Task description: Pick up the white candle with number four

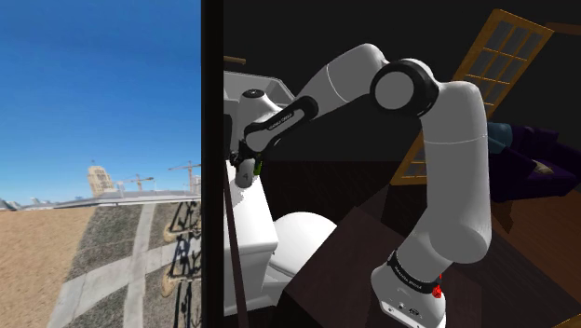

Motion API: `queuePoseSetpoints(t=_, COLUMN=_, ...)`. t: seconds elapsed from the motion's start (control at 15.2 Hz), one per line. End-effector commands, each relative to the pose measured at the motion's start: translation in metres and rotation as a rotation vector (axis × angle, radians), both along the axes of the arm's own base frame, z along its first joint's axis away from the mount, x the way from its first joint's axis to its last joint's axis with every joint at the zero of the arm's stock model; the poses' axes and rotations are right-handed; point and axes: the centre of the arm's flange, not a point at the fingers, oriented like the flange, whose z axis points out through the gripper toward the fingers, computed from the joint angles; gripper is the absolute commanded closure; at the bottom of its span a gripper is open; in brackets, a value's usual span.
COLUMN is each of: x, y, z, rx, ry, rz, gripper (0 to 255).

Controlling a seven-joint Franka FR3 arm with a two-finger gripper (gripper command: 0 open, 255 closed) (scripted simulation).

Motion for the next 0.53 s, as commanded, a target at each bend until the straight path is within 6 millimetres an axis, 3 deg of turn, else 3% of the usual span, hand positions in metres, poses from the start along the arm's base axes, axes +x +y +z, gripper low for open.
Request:
queuePoseSetpoints(t=0.0, x=0.001, y=0.0, z=0.012, rx=0.0, ry=-0.001, rz=0.0, gripper=255)
queuePoseSetpoints(t=0.33, x=0.001, y=0.0, z=0.038, rx=0.0, ry=-0.001, rz=0.0, gripper=255)
queuePoseSetpoints(t=0.46, x=0.001, y=0.0, z=0.039, rx=0.0, ry=-0.001, rz=0.0, gripper=255)
